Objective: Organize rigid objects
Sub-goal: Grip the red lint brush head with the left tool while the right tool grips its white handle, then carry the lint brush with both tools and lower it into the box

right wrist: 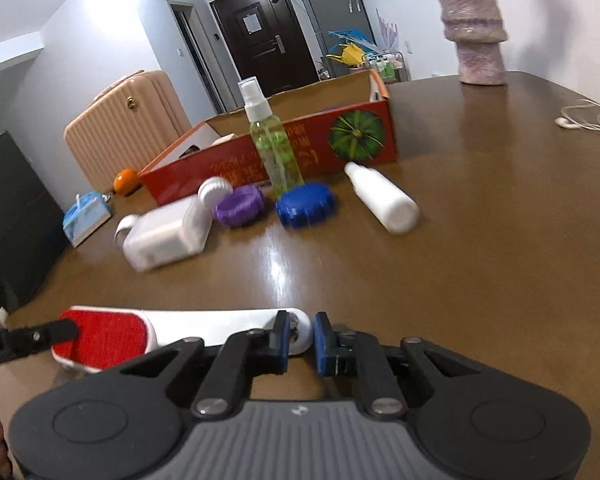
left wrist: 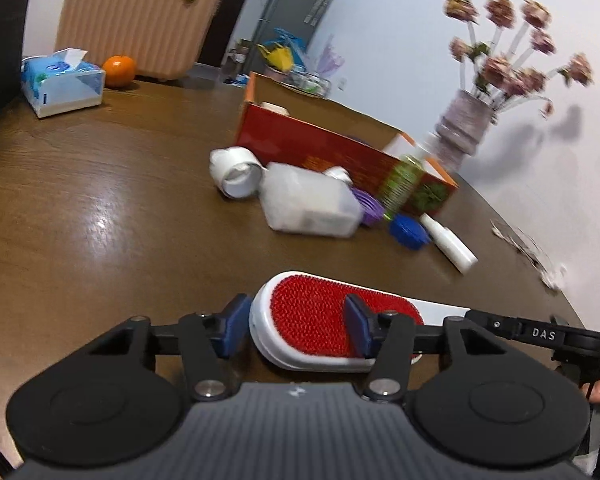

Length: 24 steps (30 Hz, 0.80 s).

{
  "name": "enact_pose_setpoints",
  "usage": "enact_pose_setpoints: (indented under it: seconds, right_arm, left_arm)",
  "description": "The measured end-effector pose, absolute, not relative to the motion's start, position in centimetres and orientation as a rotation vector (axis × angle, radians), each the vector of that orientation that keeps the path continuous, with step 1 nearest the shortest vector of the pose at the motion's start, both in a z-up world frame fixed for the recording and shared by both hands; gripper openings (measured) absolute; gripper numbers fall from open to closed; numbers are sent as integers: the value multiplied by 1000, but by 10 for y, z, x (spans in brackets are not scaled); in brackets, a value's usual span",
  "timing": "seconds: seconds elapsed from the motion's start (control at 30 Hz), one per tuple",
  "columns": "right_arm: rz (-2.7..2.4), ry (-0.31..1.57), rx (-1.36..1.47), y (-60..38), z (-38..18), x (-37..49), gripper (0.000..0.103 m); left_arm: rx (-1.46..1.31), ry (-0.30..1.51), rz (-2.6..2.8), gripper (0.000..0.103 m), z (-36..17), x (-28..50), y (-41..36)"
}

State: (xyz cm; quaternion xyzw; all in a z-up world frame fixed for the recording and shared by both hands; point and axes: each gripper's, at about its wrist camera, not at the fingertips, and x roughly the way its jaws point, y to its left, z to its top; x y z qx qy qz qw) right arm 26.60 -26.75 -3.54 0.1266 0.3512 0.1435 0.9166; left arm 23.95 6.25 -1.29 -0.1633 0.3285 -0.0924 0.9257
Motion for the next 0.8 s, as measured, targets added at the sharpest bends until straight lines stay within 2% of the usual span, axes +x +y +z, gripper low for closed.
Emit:
enact_pose_setpoints:
  seconds: [0.23,0.4,0.5,0.6,0.8]
  right_arm:
    - [282,697,269,-292,-35,210,13]
    - [273,664,214,-288,-34,201,13]
    - [266,672,207,-285,-36,203,15]
    - [277,677,239,-289,-37,206,15]
    - [278,626,240,-286,-34,208,13]
  left_arm:
    - [-318,699,-253,52,-12,203,45]
    - [-322,717,-236,52,-17,196,40]
    - [-313,709,-226,56,-17,194,38]
    - [-338,705,-222,52,-19,195,41]
    - [-372,693,-225,51,-19,199,46]
